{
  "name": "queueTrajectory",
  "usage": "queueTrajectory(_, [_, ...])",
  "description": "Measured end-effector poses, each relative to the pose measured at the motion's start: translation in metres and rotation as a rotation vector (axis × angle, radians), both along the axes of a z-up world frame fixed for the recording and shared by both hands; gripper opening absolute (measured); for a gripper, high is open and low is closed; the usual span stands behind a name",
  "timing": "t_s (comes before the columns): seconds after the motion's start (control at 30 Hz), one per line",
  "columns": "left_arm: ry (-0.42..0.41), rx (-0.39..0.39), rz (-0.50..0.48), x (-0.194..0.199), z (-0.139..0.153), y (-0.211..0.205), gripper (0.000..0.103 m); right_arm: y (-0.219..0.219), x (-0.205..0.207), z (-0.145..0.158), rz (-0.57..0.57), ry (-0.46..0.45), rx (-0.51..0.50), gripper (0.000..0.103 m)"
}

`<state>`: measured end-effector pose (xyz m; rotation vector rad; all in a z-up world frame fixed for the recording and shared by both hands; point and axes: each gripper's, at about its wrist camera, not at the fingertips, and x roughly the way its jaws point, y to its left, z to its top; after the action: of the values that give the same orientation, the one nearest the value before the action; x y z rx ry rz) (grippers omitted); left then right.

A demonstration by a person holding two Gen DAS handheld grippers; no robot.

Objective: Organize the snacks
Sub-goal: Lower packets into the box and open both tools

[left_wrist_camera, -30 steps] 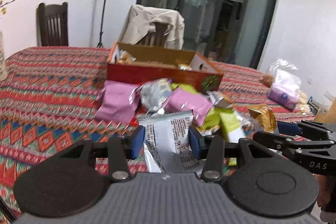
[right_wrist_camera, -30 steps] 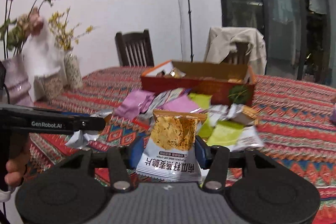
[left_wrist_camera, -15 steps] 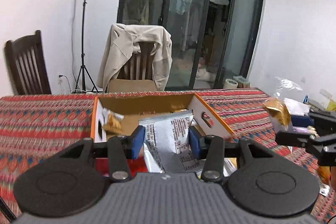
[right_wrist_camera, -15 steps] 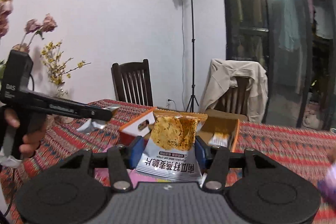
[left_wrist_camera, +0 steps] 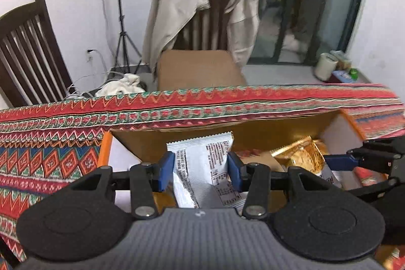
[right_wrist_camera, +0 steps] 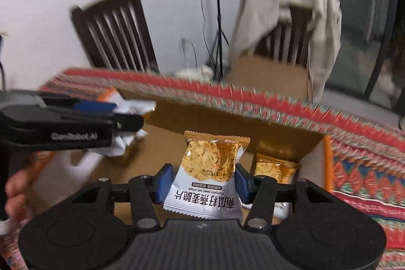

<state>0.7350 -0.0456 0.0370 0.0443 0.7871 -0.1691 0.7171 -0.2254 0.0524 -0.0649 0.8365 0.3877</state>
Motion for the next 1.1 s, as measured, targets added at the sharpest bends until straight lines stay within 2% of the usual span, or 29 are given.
queueTrajectory(0.1, [0.014,0.017,-0.002,0.015,-0.013,0.004,0.047,0.015,0.029,-0.025,-0.012,0.051,-0.06,0.051])
queueTrajectory(0.2, [0.018,0.006,0.014,0.021,-0.02,0.009,0.049,0.021,0.042,-0.037,-0.019,0.077,-0.056,0.055])
queueTrajectory(0.27, [0.02,-0.024,0.013,0.02,-0.021,0.013,0.053,0.022,0.047,-0.041,-0.012,0.096,-0.04,0.064])
queueTrajectory(0.4, [0.008,-0.037,0.01,0.014,-0.012,0.017,0.057,0.023,0.042,-0.037,-0.019,0.06,-0.055,0.068])
queueTrajectory(0.6, [-0.016,-0.04,-0.015,-0.025,0.021,0.026,0.076,0.014,0.021,-0.012,-0.024,0.013,-0.058,0.07])
queueTrajectory(0.67, [-0.035,-0.052,-0.024,-0.046,0.037,0.03,0.077,0.008,0.008,0.002,-0.022,-0.015,-0.057,0.076])
queueTrajectory(0.8, [-0.091,-0.055,-0.049,-0.103,0.066,0.038,0.083,-0.005,-0.037,0.041,-0.024,-0.082,-0.027,0.079])
queueTrajectory(0.87, [-0.125,-0.055,-0.068,-0.138,0.078,0.043,0.085,-0.012,-0.064,0.058,-0.022,-0.119,-0.02,0.084])
queueTrajectory(0.97, [-0.177,-0.057,-0.096,-0.194,0.088,0.048,0.091,-0.026,-0.11,0.08,-0.026,-0.179,0.011,0.087])
queueTrajectory(1.1, [-0.265,-0.035,-0.136,-0.272,0.092,0.052,0.099,-0.04,-0.177,0.093,-0.032,-0.25,0.036,0.088])
